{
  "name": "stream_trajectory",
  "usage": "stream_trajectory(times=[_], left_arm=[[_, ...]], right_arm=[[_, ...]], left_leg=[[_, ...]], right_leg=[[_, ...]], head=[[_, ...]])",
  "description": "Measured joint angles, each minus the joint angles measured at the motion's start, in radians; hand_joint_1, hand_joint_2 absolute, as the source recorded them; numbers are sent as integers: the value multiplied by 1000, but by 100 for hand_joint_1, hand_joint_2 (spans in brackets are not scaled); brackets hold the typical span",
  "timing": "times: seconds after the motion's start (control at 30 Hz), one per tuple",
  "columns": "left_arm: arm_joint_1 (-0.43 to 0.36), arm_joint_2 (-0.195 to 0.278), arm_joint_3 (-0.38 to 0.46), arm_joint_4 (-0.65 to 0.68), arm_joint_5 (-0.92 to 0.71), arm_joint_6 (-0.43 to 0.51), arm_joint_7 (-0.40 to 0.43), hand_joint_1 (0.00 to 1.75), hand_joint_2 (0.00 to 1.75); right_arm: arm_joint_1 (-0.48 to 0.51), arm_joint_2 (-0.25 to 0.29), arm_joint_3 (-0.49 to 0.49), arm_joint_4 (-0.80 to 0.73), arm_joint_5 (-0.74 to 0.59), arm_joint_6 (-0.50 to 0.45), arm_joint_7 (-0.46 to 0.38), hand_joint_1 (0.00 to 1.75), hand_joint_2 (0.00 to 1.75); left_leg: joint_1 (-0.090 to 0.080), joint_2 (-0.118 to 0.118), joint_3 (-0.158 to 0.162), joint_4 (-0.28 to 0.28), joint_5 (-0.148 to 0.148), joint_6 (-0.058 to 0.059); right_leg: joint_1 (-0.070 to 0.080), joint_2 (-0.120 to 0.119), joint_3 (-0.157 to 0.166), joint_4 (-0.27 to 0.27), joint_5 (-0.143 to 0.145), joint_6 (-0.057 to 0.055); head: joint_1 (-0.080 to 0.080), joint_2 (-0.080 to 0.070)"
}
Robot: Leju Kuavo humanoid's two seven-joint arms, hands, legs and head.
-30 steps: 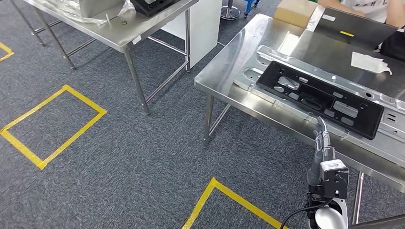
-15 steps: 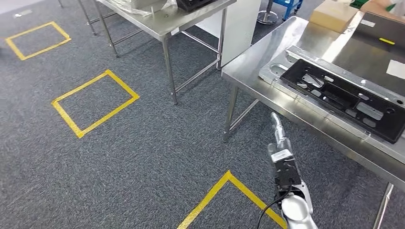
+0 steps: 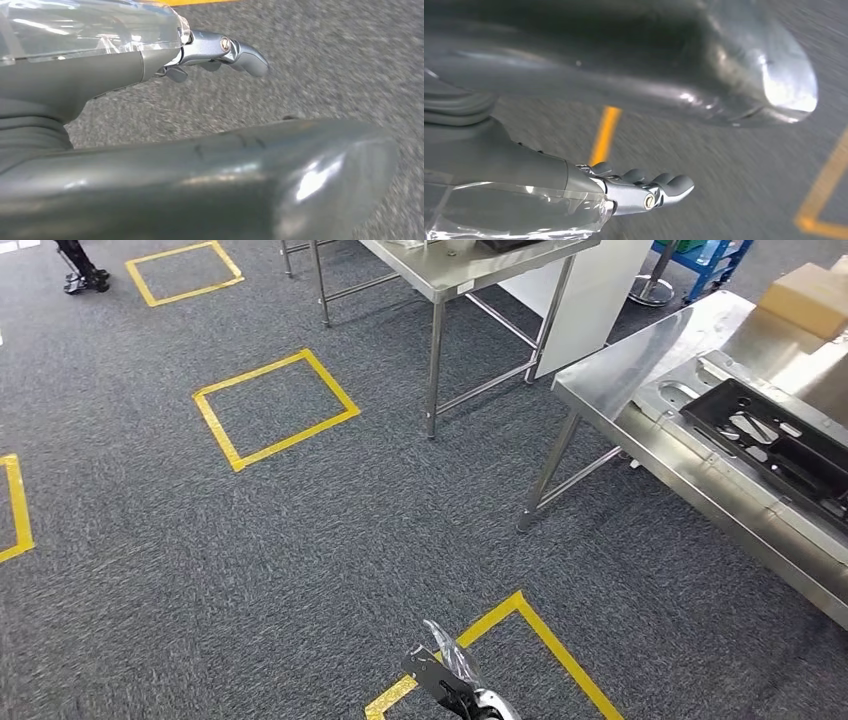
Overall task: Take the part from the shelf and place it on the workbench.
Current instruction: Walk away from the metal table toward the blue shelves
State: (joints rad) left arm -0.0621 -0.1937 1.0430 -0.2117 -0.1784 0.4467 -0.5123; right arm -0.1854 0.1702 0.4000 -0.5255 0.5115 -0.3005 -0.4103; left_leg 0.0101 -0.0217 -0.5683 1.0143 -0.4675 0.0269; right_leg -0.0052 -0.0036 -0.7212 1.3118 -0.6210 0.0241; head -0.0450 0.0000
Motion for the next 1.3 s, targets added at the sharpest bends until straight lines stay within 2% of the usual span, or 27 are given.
stream_trajectory(times=[0.03,0.07,0.13,0.17,0.2,0.23,0.3,0.37,0.4,0.47,0.5,0.53,0.57,0.6,0.67,0.73,0.8,0.87,0.93,0.97,1.0,1.03,1.07,1.1,1.17,1.23,1.3], left_arm=[[3,0,0,0,0,0,0,0,0],[6,1,0,0,0,1,0,0,0],[7,0,0,0,0,2,0,0,0],[6,0,0,0,0,2,0,0,0],[5,-1,0,0,-1,3,0,0,0],[6,-1,0,0,-1,5,1,0,0],[8,1,0,0,0,14,8,0,0],[9,4,2,0,0,32,30,0,0],[9,6,3,0,0,41,49,0,0],[9,9,5,0,0,58,104,0,0],[10,9,6,0,0,66,137,0,0],[12,10,8,0,0,74,173,0,0],[14,11,10,0,0,84,208,0,0],[15,12,12,0,-1,93,239,0,0],[11,13,13,0,-6,110,282,0,0],[5,14,14,-2,-12,122,295,0,0],[5,16,14,-3,-19,128,295,0,0],[4,19,13,-5,-27,130,285,0,0],[1,22,11,-8,-42,129,263,0,0],[1,25,8,-10,-51,126,250,0,0],[1,28,5,-11,-58,120,238,0,0],[2,31,3,-12,-64,112,229,0,0],[3,35,1,-13,-67,102,227,0,0],[3,39,0,-13,-67,90,232,0,0],[2,45,0,-13,-60,56,264,0,0],[2,52,1,-13,-47,9,314,0,0],[7,65,3,-13,-37,-47,356,0,0]], right_arm=[[-3,2,6,30,1,0,2,0,0],[-7,5,11,53,2,0,3,0,0],[-19,10,19,88,3,0,3,0,0],[-24,12,21,102,5,0,4,0,0],[-29,13,24,115,10,-1,11,0,0],[-32,13,29,128,28,-3,40,0,0],[-38,13,54,159,104,11,186,0,0],[-34,8,90,198,166,47,387,0,0],[-23,0,101,217,169,62,462,0,0],[6,-25,104,251,132,70,529,0,0],[19,-41,97,265,103,71,538,0,0],[28,-55,86,276,70,74,538,0,0],[33,-69,69,285,34,80,533,0,0],[35,-79,49,291,2,87,528,0,0],[32,-97,6,300,-41,98,521,0,0],[26,-109,-28,306,-54,104,521,0,0],[18,-116,-50,309,-59,110,522,0,0],[14,-120,-64,311,-59,119,522,0,0],[15,-123,-71,315,-54,140,524,0,0],[17,-123,-73,318,-48,156,527,0,0],[19,-123,-73,321,-40,176,531,0,0],[22,-123,-73,323,-32,196,535,0,0],[23,-123,-73,325,-24,215,539,0,0],[23,-123,-73,326,-17,233,540,0,0],[21,-123,-73,327,-6,262,538,0,0],[14,-123,-73,327,-2,284,534,0,0],[4,-121,-73,327,3,301,535,0,0]], left_leg=[[-4,-13,-5,0,5,0],[-6,-25,-8,0,8,0],[-11,-46,-10,1,14,-2],[-12,-56,-12,1,16,-5],[-12,-64,-14,1,19,-9],[-11,-71,-16,0,22,-14],[-10,-78,-19,-1,25,-23],[-14,-47,-37,39,-6,-32],[-14,-23,-60,91,-39,-36],[-8,4,-117,220,-107,-46],[-4,10,-133,264,-122,-51],[1,15,-131,270,-117,-55],[5,22,-108,235,-95,-59],[8,34,-67,167,-63,-61],[6,65,7,37,-23,-56],[1,72,24,-4,-18,-41],[0,54,19,-6,-10,-25],[2,40,17,-12,1,-10],[1,22,10,-14,9,0],[0,12,5,-14,13,2],[-2,-1,2,-13,15,3],[-3,-15,-1,-12,17,2],[-3,-29,-3,-11,19,1],[-4,-42,-3,-10,20,-1],[-4,-66,-5,-8,24,-7],[-2,-86,-12,-8,29,-18],[1,-102,-19,-10,36,-32]], right_leg=[[3,4,15,-10,11,-7],[7,9,49,-61,38,-15],[14,45,137,-208,97,-34],[16,60,165,-261,114,-41],[19,70,180,-290,121,-46],[20,67,182,-298,121,-48],[18,47,186,-310,131,-51],[12,23,192,-328,142,-57],[11,8,193,-333,146,-59],[12,-23,190,-334,146,-61],[12,-37,188,-333,146,-60],[11,-50,185,-331,146,-59],[10,-60,183,-329,145,-57],[9,-69,182,-324,143,-54],[9,-84,180,-313,137,-41],[11,-97,180,-307,134,-26],[8,-104,181,-305,134,-14],[3,-68,167,-270,101,-2],[-1,-19,120,-159,30,4],[-2,-8,91,-92,-2,5],[-2,-3,69,-43,-18,5],[-2,0,63,-26,-15,4],[-2,3,76,-51,9,1],[-2,12,106,-111,46,-4],[-1,54,173,-248,103,-15],[1,79,199,-307,117,-23],[2,61,199,-315,124,-33]], head=[[0,0],[0,0],[0,0],[0,0],[0,0],[0,0],[0,0],[0,0],[-1,0],[-1,0],[-1,0],[-1,0],[-1,0],[-1,0],[-1,0],[0,0],[0,0],[0,0],[0,0],[0,0],[0,0],[0,0],[0,0],[0,0],[0,0],[0,0],[0,0]])
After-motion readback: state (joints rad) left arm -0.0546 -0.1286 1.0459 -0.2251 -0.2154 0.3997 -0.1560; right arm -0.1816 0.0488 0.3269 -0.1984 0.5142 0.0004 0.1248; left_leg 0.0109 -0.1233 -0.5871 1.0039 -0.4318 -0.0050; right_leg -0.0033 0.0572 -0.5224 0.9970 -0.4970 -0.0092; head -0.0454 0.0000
